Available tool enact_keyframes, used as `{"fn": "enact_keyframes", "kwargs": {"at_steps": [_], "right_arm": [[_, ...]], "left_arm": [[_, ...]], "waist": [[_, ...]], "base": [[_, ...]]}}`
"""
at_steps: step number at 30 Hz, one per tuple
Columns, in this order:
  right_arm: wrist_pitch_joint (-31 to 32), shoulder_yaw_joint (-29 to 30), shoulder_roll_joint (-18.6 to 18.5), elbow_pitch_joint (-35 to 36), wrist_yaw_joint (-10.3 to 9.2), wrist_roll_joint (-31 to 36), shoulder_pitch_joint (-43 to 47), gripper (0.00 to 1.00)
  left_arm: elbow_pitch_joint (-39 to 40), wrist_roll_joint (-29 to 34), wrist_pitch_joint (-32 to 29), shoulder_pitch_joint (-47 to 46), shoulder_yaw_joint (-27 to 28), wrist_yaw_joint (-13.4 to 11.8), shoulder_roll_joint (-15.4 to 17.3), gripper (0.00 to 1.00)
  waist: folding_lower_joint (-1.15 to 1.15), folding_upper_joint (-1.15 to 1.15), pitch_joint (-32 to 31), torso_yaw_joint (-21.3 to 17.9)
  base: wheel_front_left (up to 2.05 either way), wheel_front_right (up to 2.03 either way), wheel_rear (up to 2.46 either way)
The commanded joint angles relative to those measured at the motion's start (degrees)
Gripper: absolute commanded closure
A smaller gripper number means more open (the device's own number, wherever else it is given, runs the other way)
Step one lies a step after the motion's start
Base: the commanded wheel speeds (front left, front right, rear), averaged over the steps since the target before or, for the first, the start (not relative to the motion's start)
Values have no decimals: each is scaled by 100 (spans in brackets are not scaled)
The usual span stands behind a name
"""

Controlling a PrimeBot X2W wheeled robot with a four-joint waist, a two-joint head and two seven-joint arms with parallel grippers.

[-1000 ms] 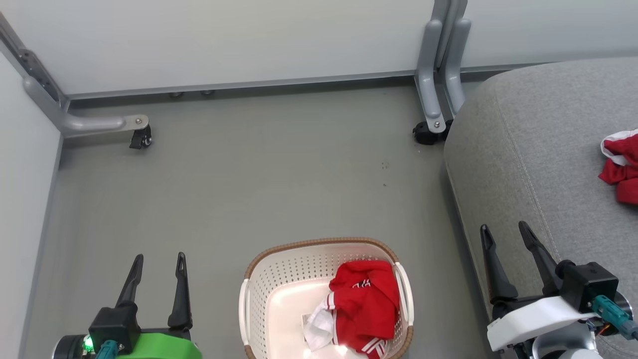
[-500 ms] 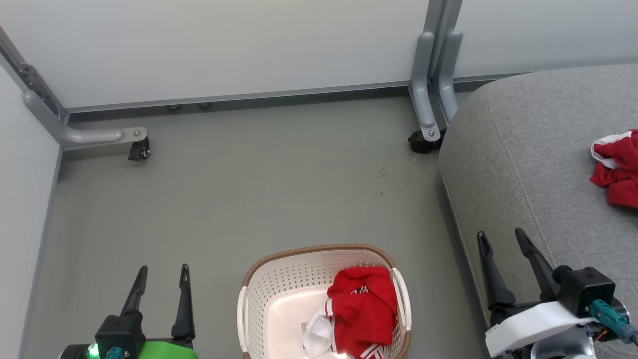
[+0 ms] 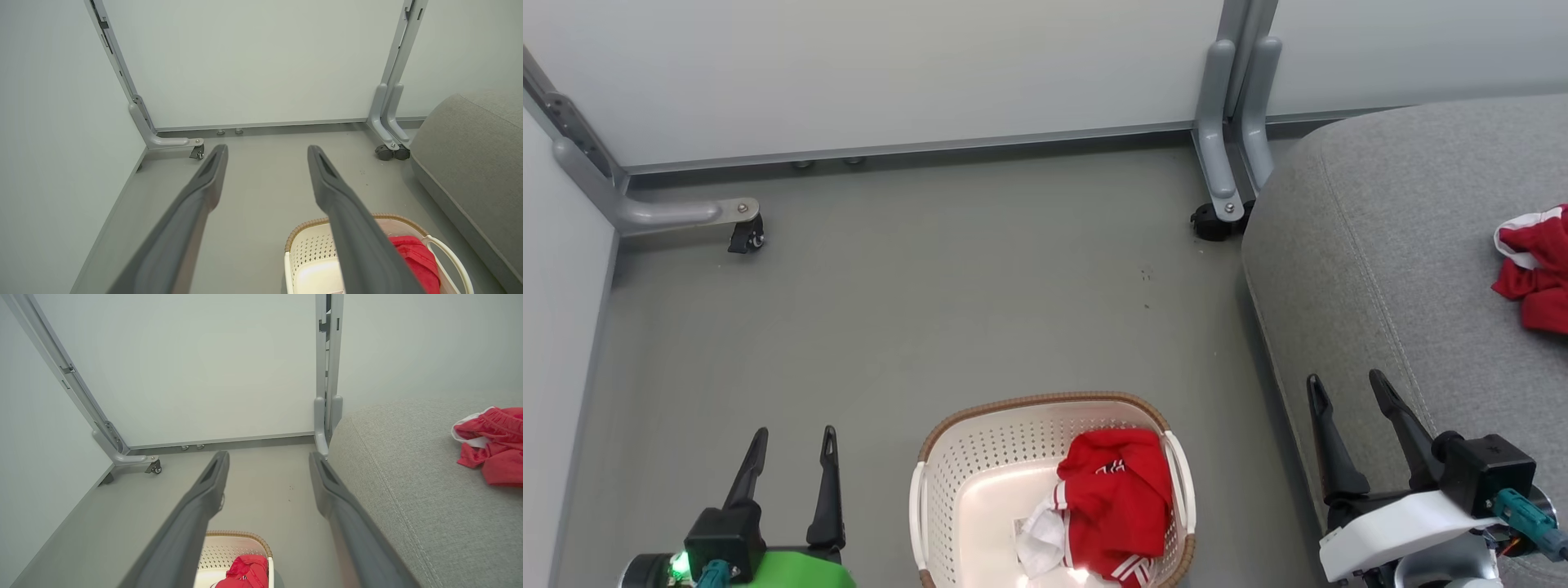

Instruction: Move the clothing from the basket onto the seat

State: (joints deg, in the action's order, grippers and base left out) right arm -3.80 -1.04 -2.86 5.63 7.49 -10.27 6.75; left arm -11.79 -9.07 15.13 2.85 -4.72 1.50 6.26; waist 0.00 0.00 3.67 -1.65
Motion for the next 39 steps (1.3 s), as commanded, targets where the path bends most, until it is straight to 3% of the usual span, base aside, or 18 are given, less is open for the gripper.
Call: {"fn": "enact_keyframes", "kwargs": {"at_steps": [1, 17, 27, 39], "right_arm": [[-21, 7, -7, 38, 0, 5, -63, 0], [-211, -20, -7, 370, 0, 2, -860, 0], [-709, -188, -3, 321, 0, -230, -1630, 0], [-1083, -400, -1, 198, 0, -492, -2111, 0]], "left_arm": [[-40, 104, 3, -164, -29, 39, 3, 0], [-663, 470, 3, -1866, -929, 455, -169, 0], [-1908, 593, 1, -3234, -2015, 597, -241, 0], [-3422, 178, -75, -4398, -3488, 605, -270, 0]], "waist": [[0, 0, 86, -16], [0, 0, 1566, -386], [0, 0, 3165, -920], [0, 0, 4440, -1414]], "base": [[0, 0, 0], [0, 0, 0], [0, 0, 0], [0, 0, 0]]}}
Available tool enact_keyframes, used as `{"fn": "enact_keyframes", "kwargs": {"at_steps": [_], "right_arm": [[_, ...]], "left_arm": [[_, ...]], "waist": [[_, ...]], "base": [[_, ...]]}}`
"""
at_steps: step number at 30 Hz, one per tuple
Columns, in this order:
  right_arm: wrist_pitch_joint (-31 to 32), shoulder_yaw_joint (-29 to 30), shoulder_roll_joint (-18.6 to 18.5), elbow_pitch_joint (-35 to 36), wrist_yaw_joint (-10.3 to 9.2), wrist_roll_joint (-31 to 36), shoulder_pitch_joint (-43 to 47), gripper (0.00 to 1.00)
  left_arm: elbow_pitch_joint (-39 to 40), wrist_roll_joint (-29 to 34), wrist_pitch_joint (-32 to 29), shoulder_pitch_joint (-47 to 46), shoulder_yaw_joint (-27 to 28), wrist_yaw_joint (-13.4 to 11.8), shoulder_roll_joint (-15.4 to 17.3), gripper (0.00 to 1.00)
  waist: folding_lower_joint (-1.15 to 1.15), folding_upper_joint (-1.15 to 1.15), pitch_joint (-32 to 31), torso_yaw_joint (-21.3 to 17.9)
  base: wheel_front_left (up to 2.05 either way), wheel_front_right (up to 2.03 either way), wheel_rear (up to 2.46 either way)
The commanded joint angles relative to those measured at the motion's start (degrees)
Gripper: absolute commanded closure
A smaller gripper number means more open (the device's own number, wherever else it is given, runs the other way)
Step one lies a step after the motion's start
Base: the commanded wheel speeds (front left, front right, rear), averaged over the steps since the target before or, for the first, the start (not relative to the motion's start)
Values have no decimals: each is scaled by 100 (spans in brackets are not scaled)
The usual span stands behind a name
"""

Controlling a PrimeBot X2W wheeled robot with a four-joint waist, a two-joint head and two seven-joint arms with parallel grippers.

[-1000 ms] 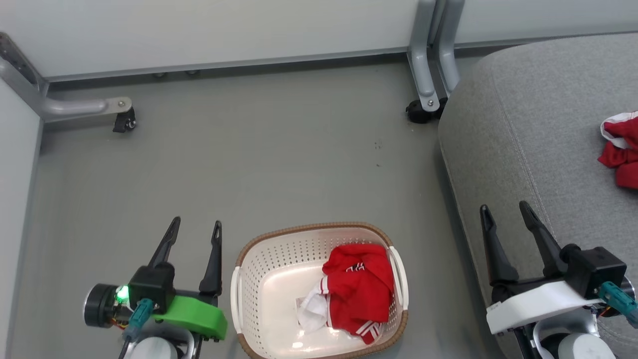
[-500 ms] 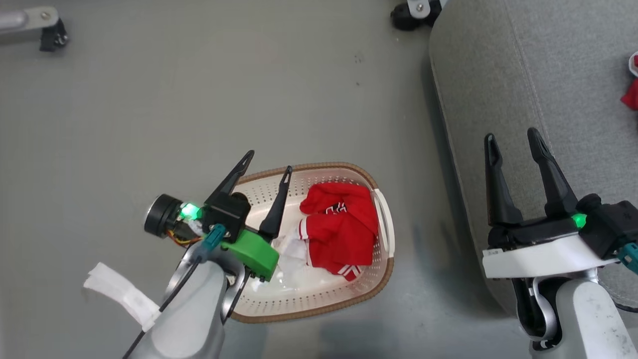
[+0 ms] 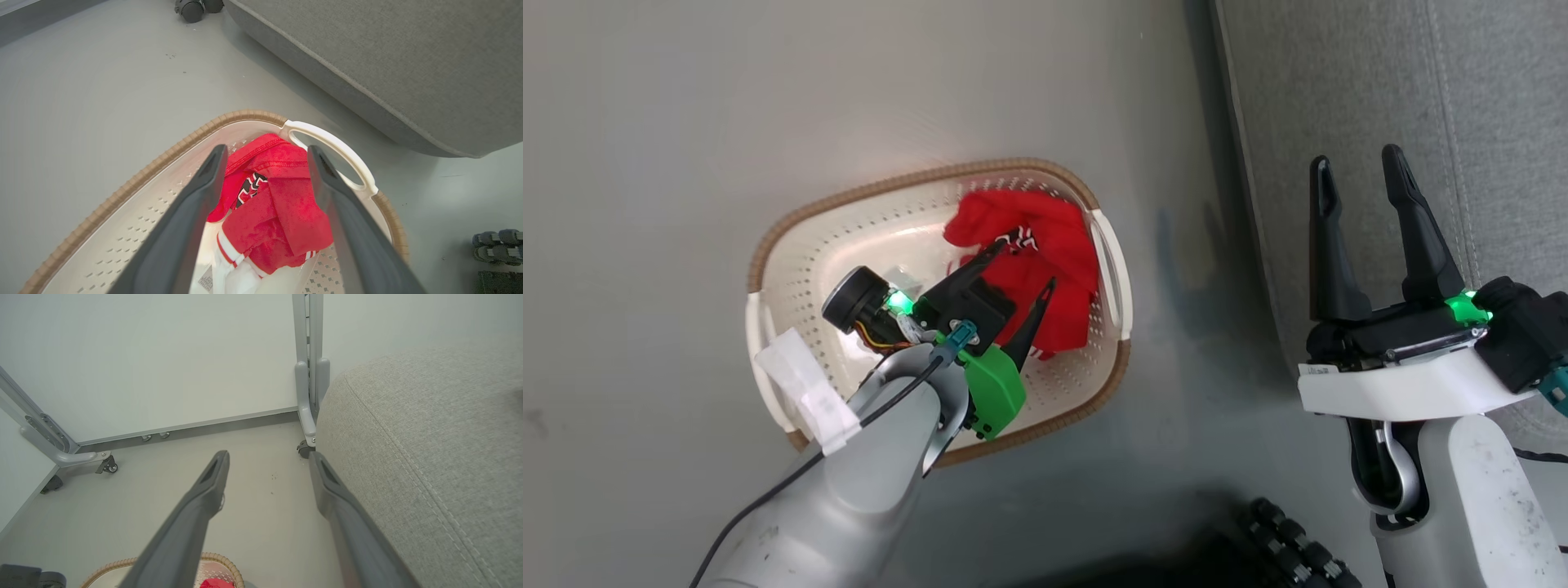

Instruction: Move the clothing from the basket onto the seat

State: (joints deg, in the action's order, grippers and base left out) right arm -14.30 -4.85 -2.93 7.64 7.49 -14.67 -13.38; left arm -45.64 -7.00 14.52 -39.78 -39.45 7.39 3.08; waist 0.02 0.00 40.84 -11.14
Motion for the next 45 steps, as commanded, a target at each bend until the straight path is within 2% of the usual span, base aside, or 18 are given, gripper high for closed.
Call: {"fn": "enact_keyframes", "kwargs": {"at_steps": [1, 13, 22, 29, 38, 39, 40, 45], "right_arm": [[-47, -46, 5, 5, 0, -61, -127, 0], [-93, -322, 5, 125, 0, -190, -374, 0], [-95, -439, 5, 189, 0, -253, -421, 0], [-95, -525, 4, 236, 0, -303, -448, 0], [-93, -515, 4, 288, 0, -246, -309, 0], [-93, -515, 4, 290, 0, -239, -297, 0], [-93, -510, 4, 294, 0, -229, -285, 0], [-93, -494, 4, 314, 0, -229, -279, 0]], "left_arm": [[-141, -94, -18, -220, -97, 15, 49, 0], [-1220, -667, -210, -1134, -591, 17, 255, 0], [-1936, -955, -374, -1539, -709, 17, 474, 0], [-2362, -935, -409, -1854, -745, -32, 627, 0], [-2635, -1025, -597, -1953, -830, -6, 499, 0], [-2642, -1033, -609, -1963, -844, -2, 489, 58], [-2653, -1036, -624, -1982, -858, -1, 481, 100], [-2717, -1001, -669, -2026, -933, -98, 485, 100]], "waist": [[-2, 0, 821, -497], [-2, 0, 1581, -804], [-2, 0, 1757, -921], [-2, 0, 1930, -963], [-2, 0, 2009, -897], [-2, 0, 2010, -894], [-2, 0, 2011, -889], [-2, 0, 2003, -880]], "base": [[0, 0, 0], [0, 0, 0], [0, 0, 0], [0, 0, 0], [0, 0, 0], [0, 0, 0], [0, 0, 0], [0, 0, 0]]}}
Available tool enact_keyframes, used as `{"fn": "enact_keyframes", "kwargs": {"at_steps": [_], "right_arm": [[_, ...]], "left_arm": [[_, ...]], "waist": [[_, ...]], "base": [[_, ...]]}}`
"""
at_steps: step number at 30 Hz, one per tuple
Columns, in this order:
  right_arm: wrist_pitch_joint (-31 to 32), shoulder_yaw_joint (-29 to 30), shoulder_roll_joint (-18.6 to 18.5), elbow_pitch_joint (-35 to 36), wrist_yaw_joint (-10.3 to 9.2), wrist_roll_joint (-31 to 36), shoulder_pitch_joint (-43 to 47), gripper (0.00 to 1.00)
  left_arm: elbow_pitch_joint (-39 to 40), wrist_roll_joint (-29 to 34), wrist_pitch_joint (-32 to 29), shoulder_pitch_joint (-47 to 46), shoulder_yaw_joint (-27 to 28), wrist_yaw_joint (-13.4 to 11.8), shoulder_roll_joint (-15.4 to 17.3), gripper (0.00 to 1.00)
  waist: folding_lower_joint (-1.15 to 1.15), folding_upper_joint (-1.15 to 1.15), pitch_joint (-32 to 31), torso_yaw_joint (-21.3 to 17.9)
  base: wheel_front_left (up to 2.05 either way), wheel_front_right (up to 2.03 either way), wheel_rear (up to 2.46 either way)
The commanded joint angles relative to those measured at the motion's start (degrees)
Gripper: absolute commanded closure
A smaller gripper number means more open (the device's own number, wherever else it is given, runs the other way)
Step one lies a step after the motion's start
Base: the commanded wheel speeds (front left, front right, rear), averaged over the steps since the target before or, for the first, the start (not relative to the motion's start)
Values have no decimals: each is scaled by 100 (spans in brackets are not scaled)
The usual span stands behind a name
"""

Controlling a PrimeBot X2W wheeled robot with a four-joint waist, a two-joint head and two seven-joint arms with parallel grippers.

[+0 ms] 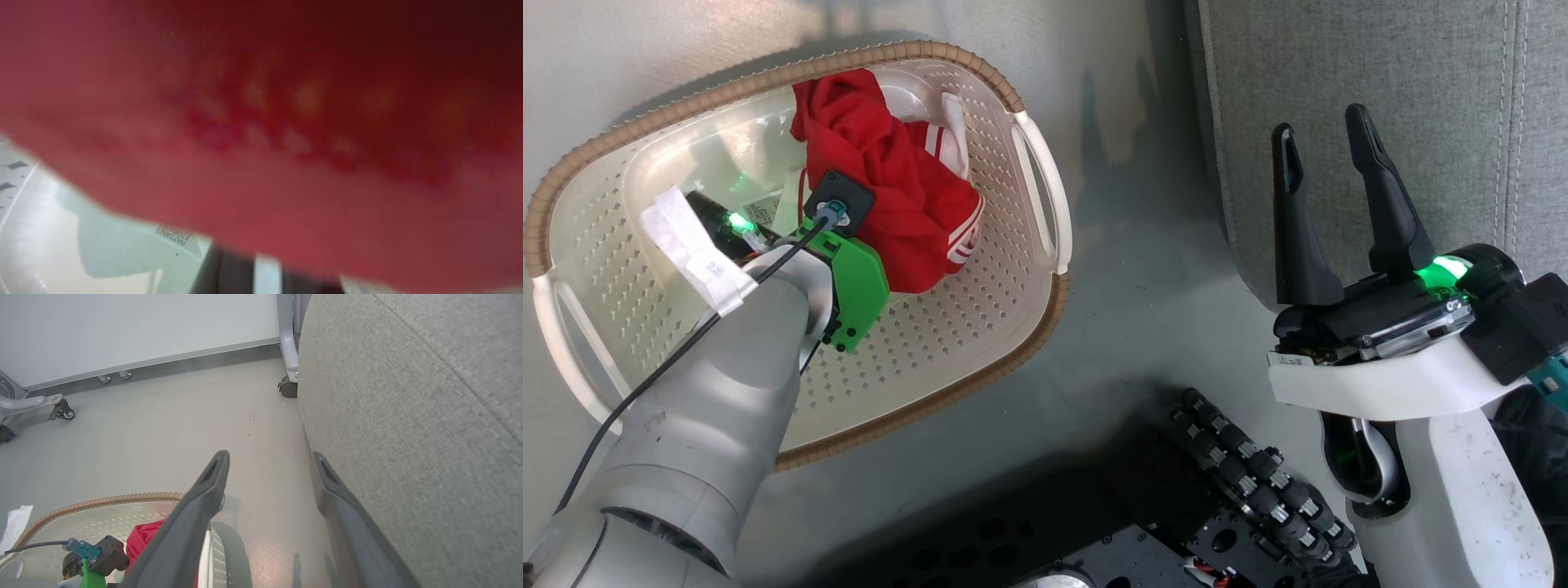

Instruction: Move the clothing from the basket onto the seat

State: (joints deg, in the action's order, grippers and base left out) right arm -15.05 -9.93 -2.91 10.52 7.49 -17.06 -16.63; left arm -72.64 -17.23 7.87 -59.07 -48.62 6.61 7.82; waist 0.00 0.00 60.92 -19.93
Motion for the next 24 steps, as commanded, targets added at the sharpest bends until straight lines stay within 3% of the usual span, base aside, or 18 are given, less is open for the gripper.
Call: {"fn": "enact_keyframes", "kwargs": {"at_steps": [1, 10, 24], "right_arm": [[-18, 11, 1, 28, 0, 4, 42, 0], [-19, 24, 1, -9, 0, -65, -28, 0], [-18, 277, -1, -201, 0, 153, 89, 0]], "left_arm": [[-29, 35, 2, -102, -33, -65, 11, 100], [-66, 27, 262, -162, -101, -141, 102, 100], [529, -17, 736, 287, -206, -99, -96, 100]], "waist": [[0, 0, -10, -4], [0, 0, -120, -57], [0, 0, -1159, 442]], "base": [[0, 0, 0], [0, 0, 0], [0, 0, 0]]}}
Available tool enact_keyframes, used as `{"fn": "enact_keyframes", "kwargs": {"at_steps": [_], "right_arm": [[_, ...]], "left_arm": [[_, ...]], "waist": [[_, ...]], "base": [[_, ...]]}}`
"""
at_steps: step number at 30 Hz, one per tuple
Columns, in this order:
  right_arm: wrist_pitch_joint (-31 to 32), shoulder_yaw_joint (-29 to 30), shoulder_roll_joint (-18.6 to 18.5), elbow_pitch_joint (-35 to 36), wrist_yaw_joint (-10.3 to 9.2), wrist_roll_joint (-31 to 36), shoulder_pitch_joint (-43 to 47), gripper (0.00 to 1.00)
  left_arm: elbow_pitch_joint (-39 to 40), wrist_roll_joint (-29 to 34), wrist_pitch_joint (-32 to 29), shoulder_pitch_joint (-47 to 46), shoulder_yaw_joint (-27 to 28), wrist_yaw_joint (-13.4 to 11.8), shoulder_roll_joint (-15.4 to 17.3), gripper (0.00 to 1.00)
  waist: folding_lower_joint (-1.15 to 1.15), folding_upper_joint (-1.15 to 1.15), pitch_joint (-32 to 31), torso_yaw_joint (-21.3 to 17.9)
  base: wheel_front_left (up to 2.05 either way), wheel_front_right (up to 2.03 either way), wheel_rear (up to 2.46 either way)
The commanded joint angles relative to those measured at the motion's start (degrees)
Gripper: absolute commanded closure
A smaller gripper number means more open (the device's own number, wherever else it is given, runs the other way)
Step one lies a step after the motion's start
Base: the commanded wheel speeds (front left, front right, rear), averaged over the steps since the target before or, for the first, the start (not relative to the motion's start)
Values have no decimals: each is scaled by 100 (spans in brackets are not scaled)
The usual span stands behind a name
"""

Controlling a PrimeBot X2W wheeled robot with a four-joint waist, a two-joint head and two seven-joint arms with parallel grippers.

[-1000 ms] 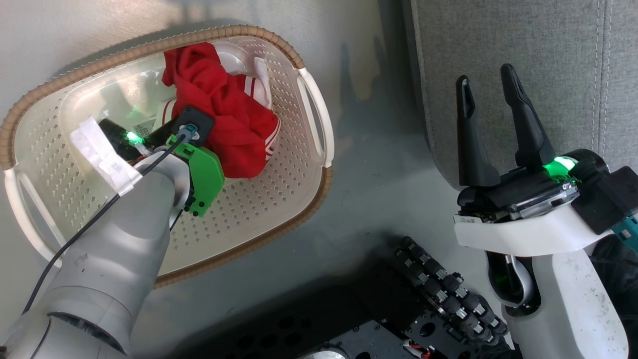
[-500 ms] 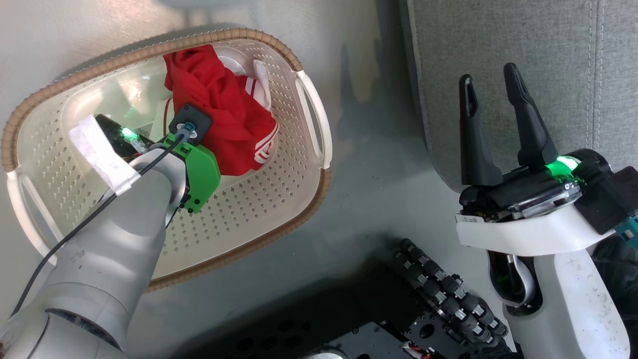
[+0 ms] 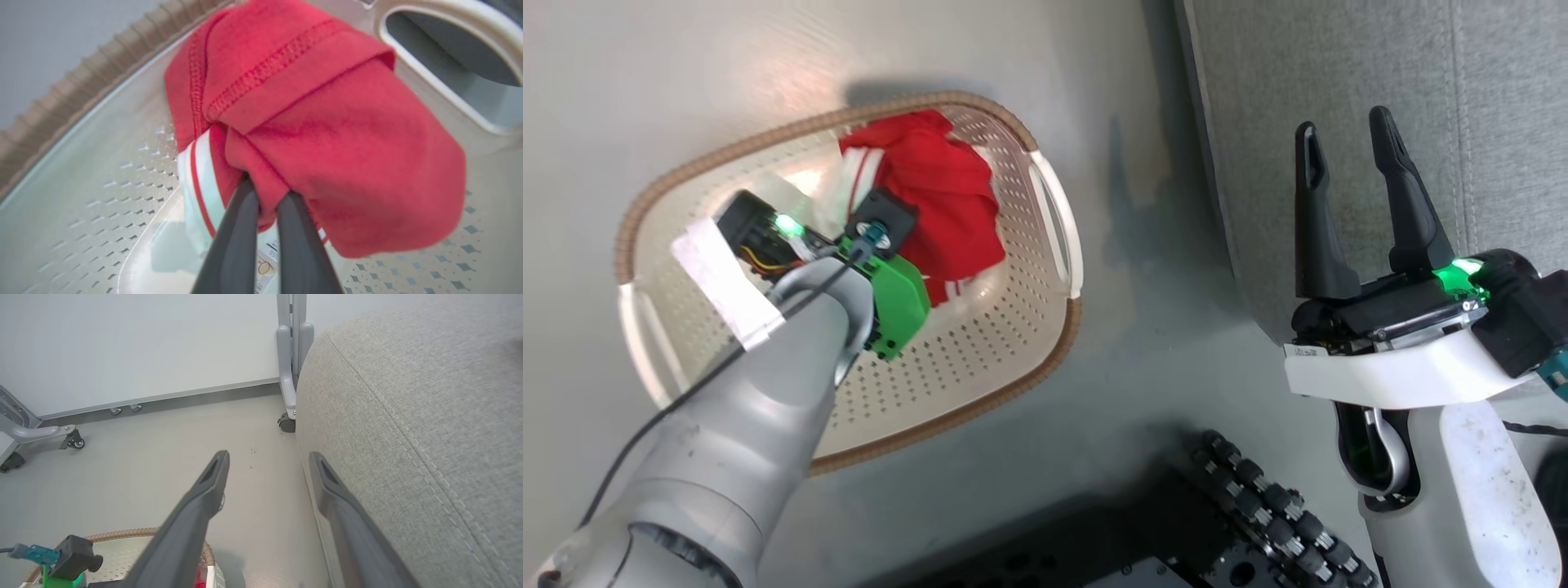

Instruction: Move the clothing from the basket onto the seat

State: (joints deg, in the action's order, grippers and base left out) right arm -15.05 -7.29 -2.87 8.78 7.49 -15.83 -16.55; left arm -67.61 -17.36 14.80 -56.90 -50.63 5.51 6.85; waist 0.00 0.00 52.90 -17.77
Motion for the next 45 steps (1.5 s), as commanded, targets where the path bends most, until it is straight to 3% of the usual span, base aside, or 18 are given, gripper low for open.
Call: {"fn": "enact_keyframes", "kwargs": {"at_steps": [1, 15, 27, 45], "right_arm": [[-18, 21, -5, -52, 0, 46, 108, 0], [128, 119, -10, -417, 0, 308, 444, 0], [549, 373, -10, -251, 0, 496, 895, 0], [1150, 408, -10, 49, 0, 512, 1585, 0]], "left_arm": [[157, -18, 43, 124, 13, 3, 9, 100], [2468, -47, 47, 1447, 366, -231, 421, 100], [4465, -195, 47, 2517, 1276, -568, 638, 100], [6379, 16, 42, 3623, 2856, -645, 374, 100]], "waist": [[0, 0, -459, 262], [0, 0, -1893, 763], [0, 0, -2907, 1279], [0, 0, -4202, 1627]], "base": [[0, 0, 0], [0, 0, 0], [0, 0, 0], [0, 0, 0]]}}
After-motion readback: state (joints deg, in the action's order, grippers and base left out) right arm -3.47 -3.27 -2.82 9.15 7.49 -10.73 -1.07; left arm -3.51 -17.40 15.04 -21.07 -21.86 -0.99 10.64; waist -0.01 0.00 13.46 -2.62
